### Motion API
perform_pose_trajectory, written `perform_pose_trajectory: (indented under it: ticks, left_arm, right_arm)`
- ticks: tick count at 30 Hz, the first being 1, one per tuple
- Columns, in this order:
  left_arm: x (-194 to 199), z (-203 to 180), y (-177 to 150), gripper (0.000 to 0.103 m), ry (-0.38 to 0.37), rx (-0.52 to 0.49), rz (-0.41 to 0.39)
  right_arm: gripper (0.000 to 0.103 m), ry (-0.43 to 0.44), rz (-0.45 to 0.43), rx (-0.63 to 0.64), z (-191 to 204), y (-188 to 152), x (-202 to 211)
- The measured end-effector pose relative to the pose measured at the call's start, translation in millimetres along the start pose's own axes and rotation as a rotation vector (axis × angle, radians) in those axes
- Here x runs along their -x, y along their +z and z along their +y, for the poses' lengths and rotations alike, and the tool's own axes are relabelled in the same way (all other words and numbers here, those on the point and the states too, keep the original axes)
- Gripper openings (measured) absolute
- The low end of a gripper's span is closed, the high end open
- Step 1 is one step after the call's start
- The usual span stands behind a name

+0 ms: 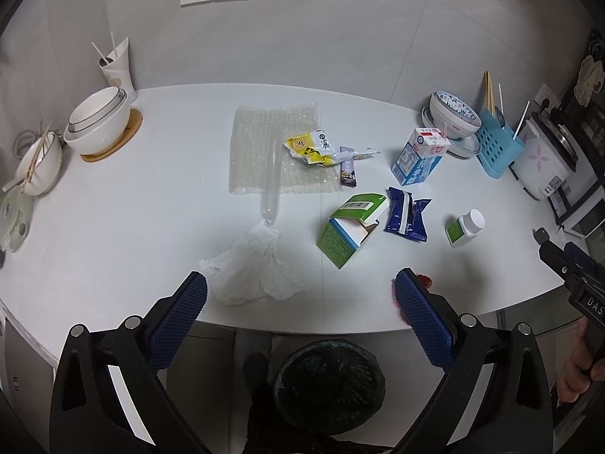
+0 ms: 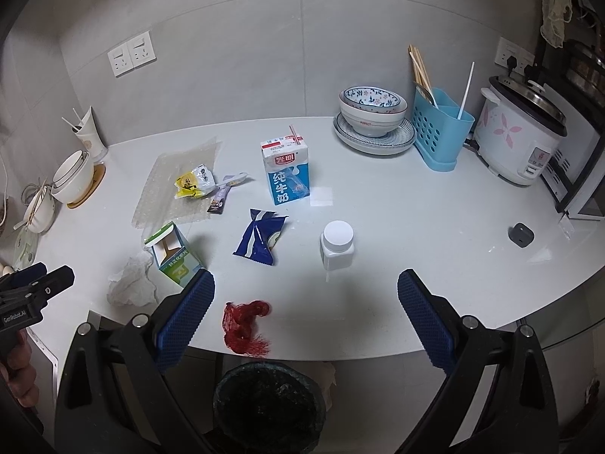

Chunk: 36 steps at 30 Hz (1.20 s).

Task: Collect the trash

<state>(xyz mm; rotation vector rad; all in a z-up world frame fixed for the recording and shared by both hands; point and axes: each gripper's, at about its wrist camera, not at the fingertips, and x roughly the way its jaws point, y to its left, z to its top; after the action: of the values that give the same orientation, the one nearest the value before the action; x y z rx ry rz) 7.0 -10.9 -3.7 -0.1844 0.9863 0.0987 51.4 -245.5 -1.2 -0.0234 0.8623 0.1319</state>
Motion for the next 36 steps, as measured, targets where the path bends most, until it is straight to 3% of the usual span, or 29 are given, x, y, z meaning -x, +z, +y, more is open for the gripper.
perform_pose_trajectory:
  ticks: [20,27,36]
  left_arm:
    - [-10.4,5.2,8.0,0.097,-0.003,0.005,0.015]
    - [-56.7,23.2,41.6,0.097,0.027,0.006,0.049]
    - [-148.8,44.9,92.9,0.097,0.062,-0.019,0.135]
  right_arm:
    - [0.093,-0.006,0.005,-0.002,-2.4,2.1,-3.8]
    - [0.093,-0.034,0.048,-0.027,-9.1,13.9,-44.8]
    - [0.093,-0.082,0.115,-0.089,-25.7,28.6,-119.9]
